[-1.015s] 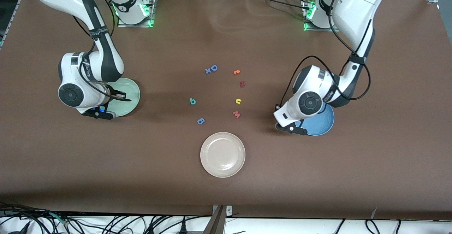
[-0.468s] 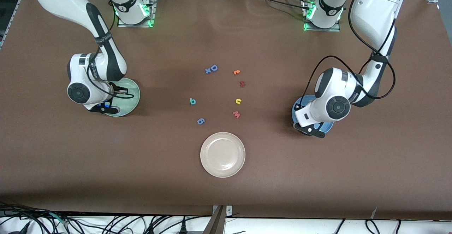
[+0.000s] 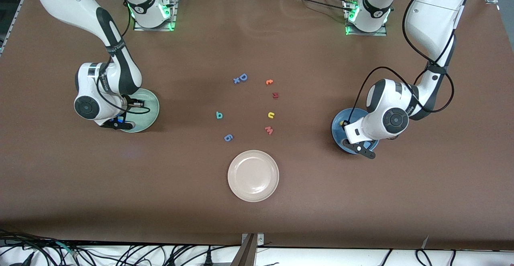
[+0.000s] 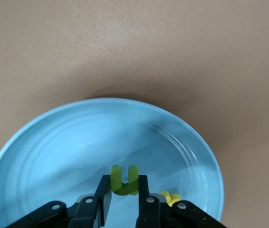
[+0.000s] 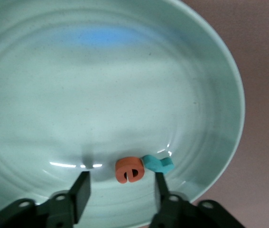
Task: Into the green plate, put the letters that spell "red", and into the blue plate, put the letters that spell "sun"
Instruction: 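Reach the right gripper to the teal q while the left gripper reaches yellow u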
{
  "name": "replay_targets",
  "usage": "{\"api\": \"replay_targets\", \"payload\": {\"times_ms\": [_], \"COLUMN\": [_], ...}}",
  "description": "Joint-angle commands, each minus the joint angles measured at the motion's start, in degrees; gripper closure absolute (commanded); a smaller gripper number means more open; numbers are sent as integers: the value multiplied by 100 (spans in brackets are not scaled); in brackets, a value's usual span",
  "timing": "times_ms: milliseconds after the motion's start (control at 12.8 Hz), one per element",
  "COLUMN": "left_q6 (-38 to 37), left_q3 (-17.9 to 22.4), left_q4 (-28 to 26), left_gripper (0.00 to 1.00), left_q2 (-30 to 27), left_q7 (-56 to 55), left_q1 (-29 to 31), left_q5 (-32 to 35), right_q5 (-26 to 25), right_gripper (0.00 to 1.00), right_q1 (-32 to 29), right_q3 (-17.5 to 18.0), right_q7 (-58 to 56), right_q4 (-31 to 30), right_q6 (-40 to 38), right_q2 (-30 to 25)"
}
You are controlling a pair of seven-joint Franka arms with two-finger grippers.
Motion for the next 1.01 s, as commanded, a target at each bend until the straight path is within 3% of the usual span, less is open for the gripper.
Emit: {"api": "replay_targets", "payload": {"times_ms": [0,234,624,780,937], "left_q6": [37,-278,-614,-614,-553], "left_q3": [-41,-94,-857,-885,-876], "left_q4": [-22,30,136,241,442], "left_gripper": [0,0,0,0,0], "left_q2": [-101,-355,-549,-523,-305], "left_q7": [78,-44,-1579,-2501,-2979], "left_q1": [35,-53,-202,-587,-1044], "left_q5": [328,329,329,311,337], "right_q5": [116,440,503,503,512], "right_gripper": [2,2,2,2,2], "right_q1": [-3,5,76,251,645], "right_q3": [47,336,1275,1567,1603], "right_q7": [-28,419,2016,2895,3625], "right_q4": [5,206,699,953,1234], "right_q6": [-68,-323,-359,-306,-167], "right_q2": [-292,-539,-540,-357,-93]}}
